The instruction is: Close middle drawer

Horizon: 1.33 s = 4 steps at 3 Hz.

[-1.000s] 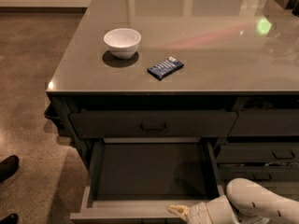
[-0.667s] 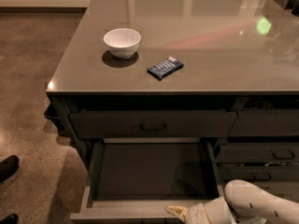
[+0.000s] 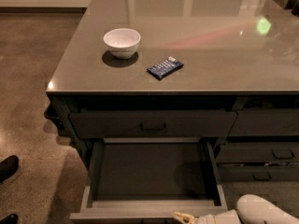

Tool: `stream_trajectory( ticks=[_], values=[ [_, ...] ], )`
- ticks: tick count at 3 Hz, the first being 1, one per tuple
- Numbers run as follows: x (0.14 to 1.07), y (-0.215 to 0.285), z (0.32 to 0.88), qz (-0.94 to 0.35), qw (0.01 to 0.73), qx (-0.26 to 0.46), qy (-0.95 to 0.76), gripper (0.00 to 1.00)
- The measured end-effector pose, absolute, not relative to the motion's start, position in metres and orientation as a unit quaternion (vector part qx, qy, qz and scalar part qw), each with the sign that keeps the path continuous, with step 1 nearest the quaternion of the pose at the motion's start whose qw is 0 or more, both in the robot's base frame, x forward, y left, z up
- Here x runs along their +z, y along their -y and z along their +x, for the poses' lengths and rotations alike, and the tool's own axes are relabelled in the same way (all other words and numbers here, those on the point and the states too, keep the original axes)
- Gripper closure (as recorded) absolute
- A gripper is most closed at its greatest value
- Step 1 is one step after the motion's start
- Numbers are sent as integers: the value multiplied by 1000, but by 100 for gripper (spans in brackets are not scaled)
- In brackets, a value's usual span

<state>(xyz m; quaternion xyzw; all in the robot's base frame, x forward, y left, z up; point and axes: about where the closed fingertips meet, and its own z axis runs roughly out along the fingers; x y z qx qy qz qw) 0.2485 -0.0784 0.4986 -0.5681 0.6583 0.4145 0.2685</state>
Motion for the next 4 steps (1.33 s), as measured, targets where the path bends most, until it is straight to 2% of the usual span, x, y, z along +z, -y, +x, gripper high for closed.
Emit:
stream_trajectory(
  ticks=[4],
  values=[
    [466, 90, 234, -563, 273, 437, -647, 0]
  ],
)
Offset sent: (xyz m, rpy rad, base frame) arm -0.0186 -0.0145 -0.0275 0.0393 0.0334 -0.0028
